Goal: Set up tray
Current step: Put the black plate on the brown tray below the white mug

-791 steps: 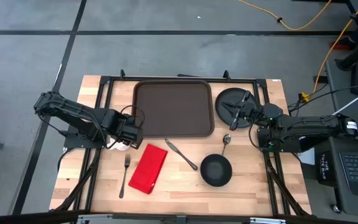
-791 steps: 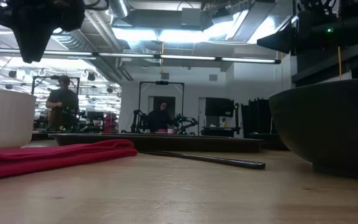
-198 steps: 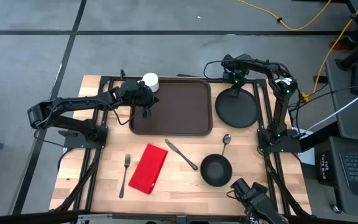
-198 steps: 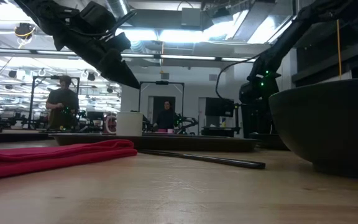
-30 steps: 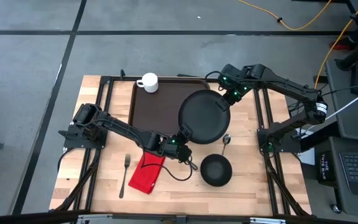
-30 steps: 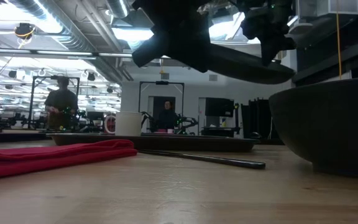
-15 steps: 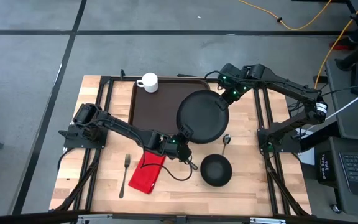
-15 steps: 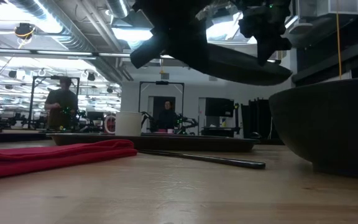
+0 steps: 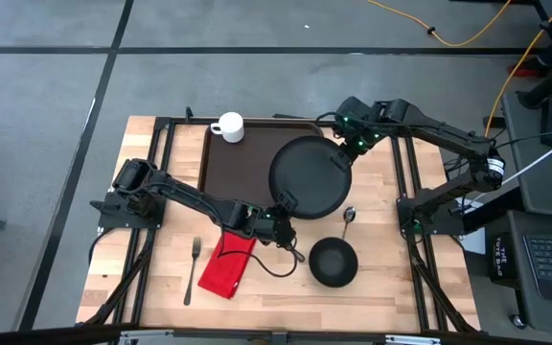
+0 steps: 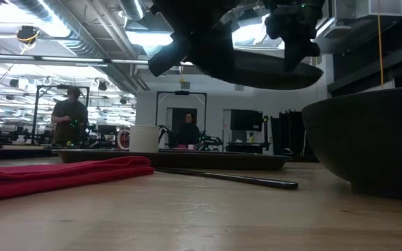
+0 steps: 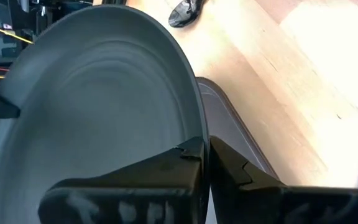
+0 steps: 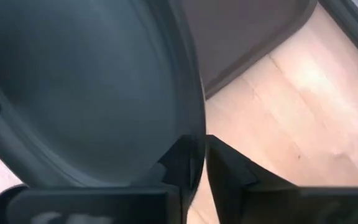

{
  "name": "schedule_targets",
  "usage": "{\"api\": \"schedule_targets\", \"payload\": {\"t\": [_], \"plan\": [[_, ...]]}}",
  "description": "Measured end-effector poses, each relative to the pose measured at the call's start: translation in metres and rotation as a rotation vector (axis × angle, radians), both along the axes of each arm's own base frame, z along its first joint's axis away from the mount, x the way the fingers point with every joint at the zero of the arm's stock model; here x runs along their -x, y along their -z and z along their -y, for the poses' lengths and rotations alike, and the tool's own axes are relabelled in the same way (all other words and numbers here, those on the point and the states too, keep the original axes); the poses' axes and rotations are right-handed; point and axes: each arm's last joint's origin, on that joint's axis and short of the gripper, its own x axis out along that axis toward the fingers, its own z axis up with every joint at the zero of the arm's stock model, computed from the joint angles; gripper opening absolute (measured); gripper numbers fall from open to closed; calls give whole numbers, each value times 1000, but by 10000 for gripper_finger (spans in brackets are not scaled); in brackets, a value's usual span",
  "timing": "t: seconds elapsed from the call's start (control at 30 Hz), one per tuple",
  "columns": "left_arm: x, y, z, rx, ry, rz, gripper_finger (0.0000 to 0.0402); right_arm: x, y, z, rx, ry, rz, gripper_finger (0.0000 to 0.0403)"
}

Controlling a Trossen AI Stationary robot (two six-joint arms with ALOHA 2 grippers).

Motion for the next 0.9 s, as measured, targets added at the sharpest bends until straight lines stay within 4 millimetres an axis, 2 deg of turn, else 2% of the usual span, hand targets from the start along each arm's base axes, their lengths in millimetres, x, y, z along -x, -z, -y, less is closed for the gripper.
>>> {"api": "schedule_targets", "payload": {"t": [0.2,0.4,0.6,0.77,0.9], "plan": [[1,0,0,-6,-23,1,2,-3,-1,2,28,-25,29,89],[2,1,-1,-10,-23,-17,2,0,-3,8,50,-42,25,103],[3,3,-1,21,-50,-13,2,4,-28,17,135,-34,83,104],[8,4,-6,52,-98,-42,2,8,-55,21,310,27,88,104],[16,-2,-13,141,-159,-55,2,7,-60,17,398,12,61,91]]}}
